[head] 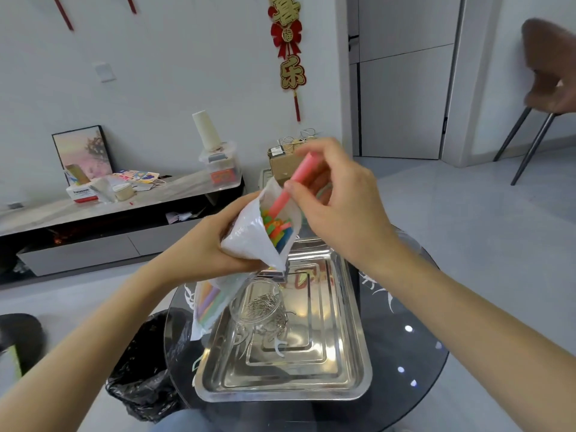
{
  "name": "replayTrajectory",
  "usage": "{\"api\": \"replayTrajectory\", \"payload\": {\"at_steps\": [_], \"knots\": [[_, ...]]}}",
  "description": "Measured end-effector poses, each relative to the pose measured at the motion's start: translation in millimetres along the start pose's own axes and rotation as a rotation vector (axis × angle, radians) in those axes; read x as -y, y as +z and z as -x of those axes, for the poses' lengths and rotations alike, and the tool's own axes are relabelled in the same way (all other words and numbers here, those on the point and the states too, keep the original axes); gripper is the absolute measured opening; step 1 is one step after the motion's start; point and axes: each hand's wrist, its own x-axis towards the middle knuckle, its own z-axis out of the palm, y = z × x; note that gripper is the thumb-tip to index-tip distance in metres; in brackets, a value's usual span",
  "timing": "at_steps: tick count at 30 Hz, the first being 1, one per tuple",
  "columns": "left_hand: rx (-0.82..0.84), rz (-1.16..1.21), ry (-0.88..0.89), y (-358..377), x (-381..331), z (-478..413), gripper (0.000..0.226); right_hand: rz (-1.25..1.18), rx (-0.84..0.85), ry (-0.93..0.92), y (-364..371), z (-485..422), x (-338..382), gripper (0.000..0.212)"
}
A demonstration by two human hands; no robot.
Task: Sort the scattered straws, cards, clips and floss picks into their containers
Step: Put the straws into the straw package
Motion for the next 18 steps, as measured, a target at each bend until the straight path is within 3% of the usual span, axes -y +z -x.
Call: {"api": "replayTrajectory", "payload": {"at_steps": [2,5,8,11,14,18], "knots": [[-0.01,0.024,-0.013,-1,2,-2,0.093,0.04,-0.161,-0.139,1,0,1,0.024],[-0.008,0.036,-0.013,0,1,-4,0.092,0.188,-0.18,-0.255,7,6,-4,0.009],[-0.043,-0.003,0.002,-1,-7,-6,0.088,0.215,0.059,-0.098,20,16,-12,0.027],[-0.039,-0.108,0.013,-7,-21,-11,0.085,-0.024,0.266,0.165,15,17,-17,0.052],[0.043,-0.147,-0.055,-8,-28,-23,0.085,-0.166,0.293,0.238,-1,22,-25,0.058],[0.074,-0.246,-0.235,10,-33,-57,0.083,-0.134,0.196,0.268,-26,40,-46,0.059]]}}
